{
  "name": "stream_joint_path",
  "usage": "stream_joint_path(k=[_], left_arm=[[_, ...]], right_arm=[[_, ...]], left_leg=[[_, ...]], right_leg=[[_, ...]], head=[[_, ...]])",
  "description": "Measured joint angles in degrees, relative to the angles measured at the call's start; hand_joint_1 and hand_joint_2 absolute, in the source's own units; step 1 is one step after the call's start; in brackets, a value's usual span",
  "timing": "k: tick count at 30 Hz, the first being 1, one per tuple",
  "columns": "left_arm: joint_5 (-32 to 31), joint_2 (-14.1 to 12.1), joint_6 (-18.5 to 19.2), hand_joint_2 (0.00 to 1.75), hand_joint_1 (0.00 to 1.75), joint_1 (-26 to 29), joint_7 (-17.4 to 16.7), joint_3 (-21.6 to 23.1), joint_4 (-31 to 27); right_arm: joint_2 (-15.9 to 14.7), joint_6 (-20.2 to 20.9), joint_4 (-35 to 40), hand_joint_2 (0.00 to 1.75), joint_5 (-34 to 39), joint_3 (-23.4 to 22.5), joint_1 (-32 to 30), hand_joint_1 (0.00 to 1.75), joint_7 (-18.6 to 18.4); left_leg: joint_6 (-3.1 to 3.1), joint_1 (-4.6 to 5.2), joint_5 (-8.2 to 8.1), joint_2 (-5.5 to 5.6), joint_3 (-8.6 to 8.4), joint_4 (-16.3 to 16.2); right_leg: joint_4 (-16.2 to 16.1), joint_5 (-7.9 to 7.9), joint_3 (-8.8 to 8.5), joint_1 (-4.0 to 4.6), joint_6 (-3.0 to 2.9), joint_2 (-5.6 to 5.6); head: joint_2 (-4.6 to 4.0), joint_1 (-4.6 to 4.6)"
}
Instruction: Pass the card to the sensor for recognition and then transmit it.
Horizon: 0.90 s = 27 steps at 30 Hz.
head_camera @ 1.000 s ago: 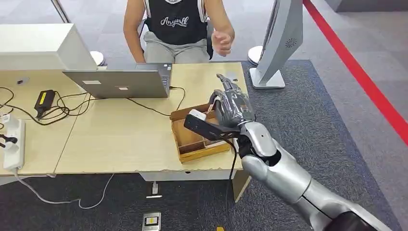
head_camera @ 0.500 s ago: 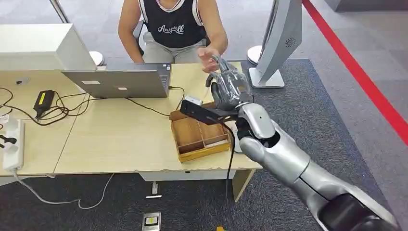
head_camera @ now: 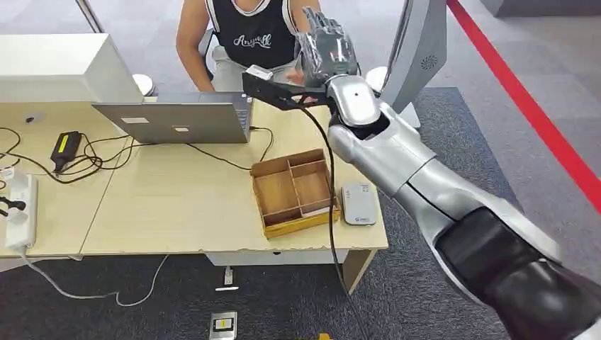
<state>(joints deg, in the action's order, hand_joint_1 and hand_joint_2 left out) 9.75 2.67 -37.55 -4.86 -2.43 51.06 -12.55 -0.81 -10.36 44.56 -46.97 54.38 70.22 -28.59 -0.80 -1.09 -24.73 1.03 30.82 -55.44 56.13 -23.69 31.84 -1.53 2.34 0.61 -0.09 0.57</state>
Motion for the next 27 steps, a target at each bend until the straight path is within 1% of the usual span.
stream_joint_path(k=[6, 13, 27], left_arm=[[0.5, -0.2, 0.0, 0.00, 0.00, 0.0, 0.1, 0.3, 0.0], [0.9, -0.2, 0.0, 0.00, 0.00, 0.0, 0.0, 0.8, 0.0], [1.1, -0.4, 0.0, 0.00, 0.00, 0.1, 0.0, 1.2, 0.0]], right_arm=[[2.2, 0.0, -4.7, 1.75, 0.1, 1.4, 1.3, 1.75, 0.0], [4.0, 0.1, -9.5, 1.75, 1.2, 3.0, 1.5, 1.75, 0.3], [5.6, 0.2, -15.1, 1.75, 1.8, 5.0, 1.6, 1.75, 0.6]], left_leg=[[0.00, 0.00, 0.00, -0.01, -0.02, 0.0], [0.00, 0.00, 0.01, -0.02, -0.05, 0.0], [0.00, 0.00, 0.00, -0.02, -0.04, 0.0]], right_leg=[[0.0, 0.00, 0.01, 0.00, 0.00, 0.00], [0.0, 0.01, 0.01, 0.00, -0.01, 0.01], [0.0, 0.01, 0.01, 0.01, -0.01, 0.01]], head=[[0.02, 0.02], [0.02, 0.00], [0.02, 0.00]])
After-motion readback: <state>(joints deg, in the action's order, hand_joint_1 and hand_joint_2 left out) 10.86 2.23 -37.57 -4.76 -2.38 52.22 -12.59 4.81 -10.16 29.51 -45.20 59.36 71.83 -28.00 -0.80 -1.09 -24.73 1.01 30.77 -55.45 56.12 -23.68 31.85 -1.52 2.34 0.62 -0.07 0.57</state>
